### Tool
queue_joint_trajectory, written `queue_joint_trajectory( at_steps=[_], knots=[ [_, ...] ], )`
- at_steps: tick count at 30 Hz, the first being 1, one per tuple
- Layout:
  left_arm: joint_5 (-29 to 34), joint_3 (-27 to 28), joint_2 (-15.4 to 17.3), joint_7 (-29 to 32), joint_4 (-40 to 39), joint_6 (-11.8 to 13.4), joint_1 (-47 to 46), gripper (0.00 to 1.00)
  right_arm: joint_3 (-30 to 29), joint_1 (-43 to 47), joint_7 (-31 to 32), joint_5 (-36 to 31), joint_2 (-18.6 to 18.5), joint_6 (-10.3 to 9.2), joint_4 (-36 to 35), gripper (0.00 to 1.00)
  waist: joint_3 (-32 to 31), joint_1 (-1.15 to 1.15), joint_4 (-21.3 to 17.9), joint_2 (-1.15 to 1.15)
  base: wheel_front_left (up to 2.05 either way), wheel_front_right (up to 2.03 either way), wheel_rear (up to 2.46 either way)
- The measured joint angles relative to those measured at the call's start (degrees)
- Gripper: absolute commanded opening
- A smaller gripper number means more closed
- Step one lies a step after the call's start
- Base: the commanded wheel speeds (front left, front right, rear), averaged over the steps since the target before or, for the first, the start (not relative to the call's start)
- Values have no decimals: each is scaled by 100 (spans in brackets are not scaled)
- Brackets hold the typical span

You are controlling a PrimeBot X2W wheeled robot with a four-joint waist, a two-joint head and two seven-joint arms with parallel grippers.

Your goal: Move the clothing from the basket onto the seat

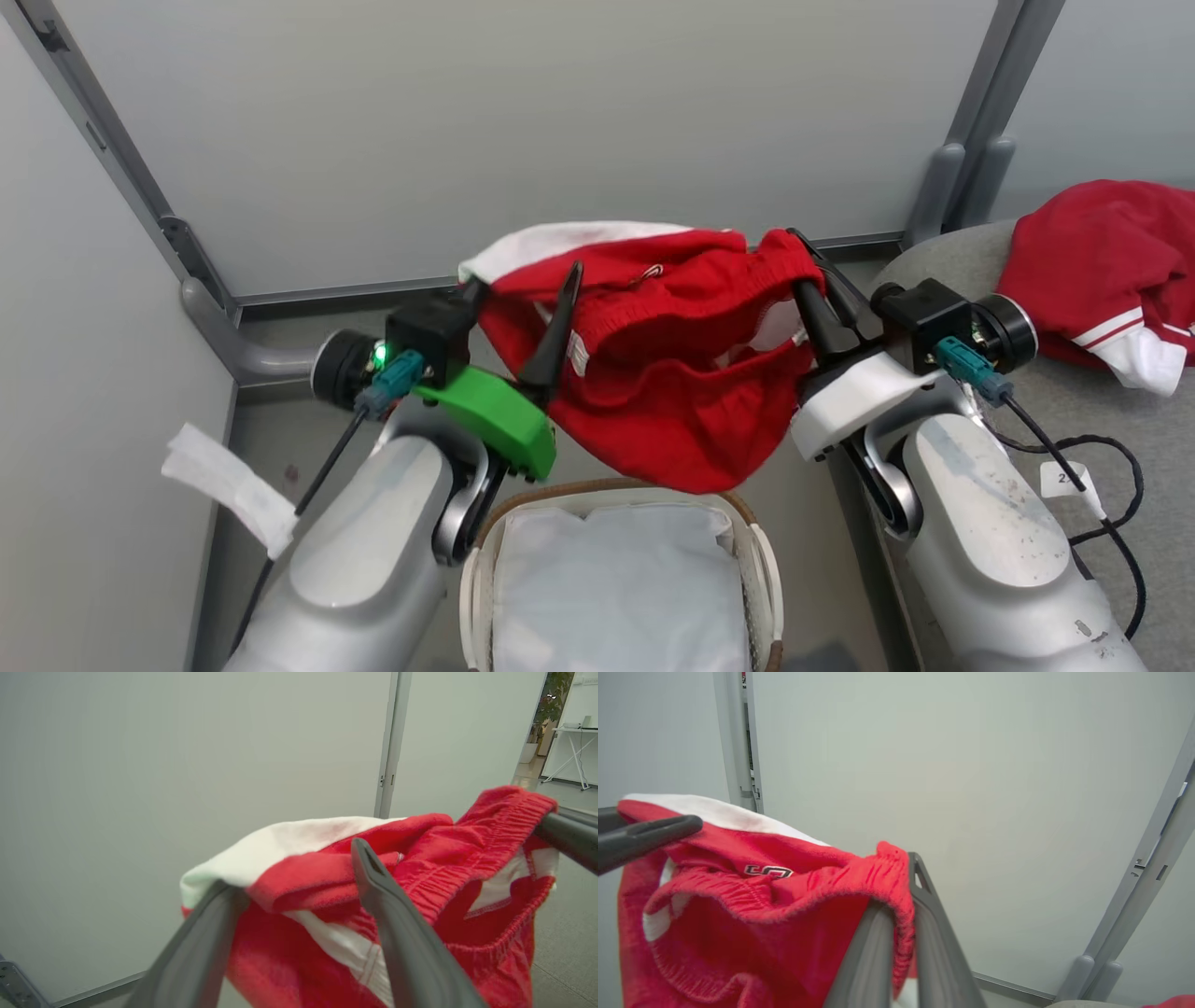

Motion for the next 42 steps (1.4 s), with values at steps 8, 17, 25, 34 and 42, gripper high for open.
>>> queue_joint_trajectory(
  at_steps=[8,17,25,34,42],
  knots=[
    [87,277,-136,-9,143,-185,840,100,-378,76,0,-113,0,0,-232,0,35,0,-58,0,0,0,0],
    [311,608,-203,-9,201,-285,1245,100,-891,91,0,-364,-1,0,-450,0,83,0,-123,0,0,0,0],
    [489,747,-276,-9,44,-336,1463,100,-1152,226,0,-481,-1,0,-512,0,118,0,-201,0,0,0,0],
    [598,723,-310,-9,-211,-360,1620,100,-1406,262,0,-544,-1,0,-524,0,210,0,-413,0,0,0,0],
    [614,701,-319,-9,-363,-363,1652,100,-1682,158,0,-706,-2,0,-645,0,358,0,-867,0,0,0,0]
  ],
)
